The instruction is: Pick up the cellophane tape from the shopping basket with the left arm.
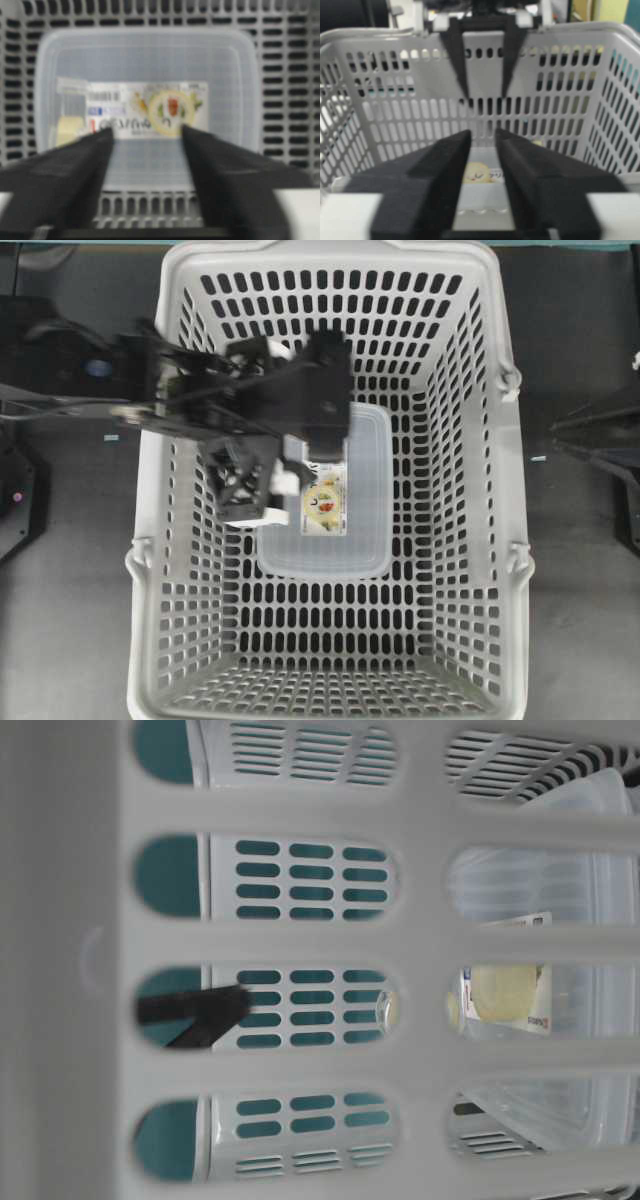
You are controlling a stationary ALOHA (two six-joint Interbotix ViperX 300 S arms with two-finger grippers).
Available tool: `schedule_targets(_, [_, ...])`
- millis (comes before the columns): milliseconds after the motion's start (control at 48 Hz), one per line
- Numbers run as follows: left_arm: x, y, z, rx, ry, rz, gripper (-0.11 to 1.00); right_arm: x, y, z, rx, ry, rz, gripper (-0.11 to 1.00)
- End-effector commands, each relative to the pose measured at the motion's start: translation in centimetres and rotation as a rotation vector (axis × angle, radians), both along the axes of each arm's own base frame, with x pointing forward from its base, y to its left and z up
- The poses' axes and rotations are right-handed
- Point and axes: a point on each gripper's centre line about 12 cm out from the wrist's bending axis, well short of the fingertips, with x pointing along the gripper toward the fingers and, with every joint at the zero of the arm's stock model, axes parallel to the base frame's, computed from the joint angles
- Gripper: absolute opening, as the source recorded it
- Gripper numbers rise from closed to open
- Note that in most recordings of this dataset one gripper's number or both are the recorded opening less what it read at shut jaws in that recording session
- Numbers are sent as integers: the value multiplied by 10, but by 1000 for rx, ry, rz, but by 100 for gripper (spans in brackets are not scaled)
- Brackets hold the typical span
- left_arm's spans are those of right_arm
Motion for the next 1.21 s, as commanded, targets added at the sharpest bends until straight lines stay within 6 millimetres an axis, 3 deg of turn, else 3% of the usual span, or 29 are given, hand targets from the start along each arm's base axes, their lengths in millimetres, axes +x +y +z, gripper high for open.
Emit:
schedule_targets(0, [11,-3,3,2,0,-8,69,1,0,8,-2,-20,-1,32])
schedule_targets(104, [19,-4,-15,0,49,-6,89,1,0,8,-2,-20,-1,49])
schedule_targets(208, [26,-7,-35,-2,96,-6,89,1,0,9,-2,-26,0,59])
schedule_targets(542, [37,-10,-77,1,193,-16,89,-2,0,13,4,-44,0,60])
schedule_targets(1188, [32,-16,-113,6,248,-36,87,-2,0,9,8,-31,-1,66])
